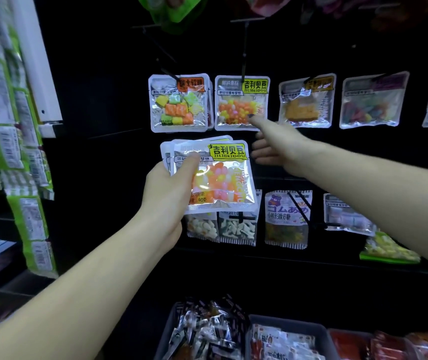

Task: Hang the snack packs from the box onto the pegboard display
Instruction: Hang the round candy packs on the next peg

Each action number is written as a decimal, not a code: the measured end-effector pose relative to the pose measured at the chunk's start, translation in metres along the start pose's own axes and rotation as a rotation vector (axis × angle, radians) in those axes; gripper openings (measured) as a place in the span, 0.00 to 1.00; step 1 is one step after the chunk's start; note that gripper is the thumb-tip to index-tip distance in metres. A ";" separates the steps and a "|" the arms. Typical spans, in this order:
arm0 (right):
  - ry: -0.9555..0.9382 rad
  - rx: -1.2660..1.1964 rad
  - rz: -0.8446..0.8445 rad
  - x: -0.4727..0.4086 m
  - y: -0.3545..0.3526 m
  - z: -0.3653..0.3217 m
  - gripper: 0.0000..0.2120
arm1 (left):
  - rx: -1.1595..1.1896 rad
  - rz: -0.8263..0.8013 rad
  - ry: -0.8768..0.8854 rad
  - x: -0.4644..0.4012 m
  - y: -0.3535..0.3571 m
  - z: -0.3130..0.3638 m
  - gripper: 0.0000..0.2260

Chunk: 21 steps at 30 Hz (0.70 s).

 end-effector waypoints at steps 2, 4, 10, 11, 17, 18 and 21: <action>0.007 0.013 -0.278 0.040 0.021 0.001 0.26 | 0.005 0.016 0.008 0.002 -0.002 0.004 0.31; 0.015 0.077 -0.459 0.069 0.034 0.004 0.26 | 0.003 0.037 0.005 0.004 -0.006 0.006 0.33; -0.046 0.074 -0.458 0.088 0.040 -0.002 0.21 | -0.009 0.033 -0.013 0.023 -0.009 0.022 0.25; -0.060 0.064 -0.442 0.090 0.037 -0.005 0.17 | -0.009 0.037 -0.018 0.024 -0.011 0.023 0.19; -0.114 -0.082 -0.324 0.077 0.011 -0.026 0.12 | -0.029 0.103 -0.030 0.023 -0.032 0.023 0.09; -0.154 -0.105 -0.275 0.073 0.003 -0.035 0.13 | -0.032 0.112 -0.029 0.023 -0.034 0.023 0.08; -0.280 -0.153 -0.138 0.061 -0.019 -0.062 0.13 | -0.034 0.104 -0.027 0.021 -0.035 0.020 0.06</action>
Point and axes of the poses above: each hand's wrist, its own x-axis away from the middle knuckle, its own y-axis out of the palm, z = x × y, the point moved 10 cm from there along -x, towards the middle knuckle, and after that the axes turned 7 degrees about z, right-handed, at the moved point
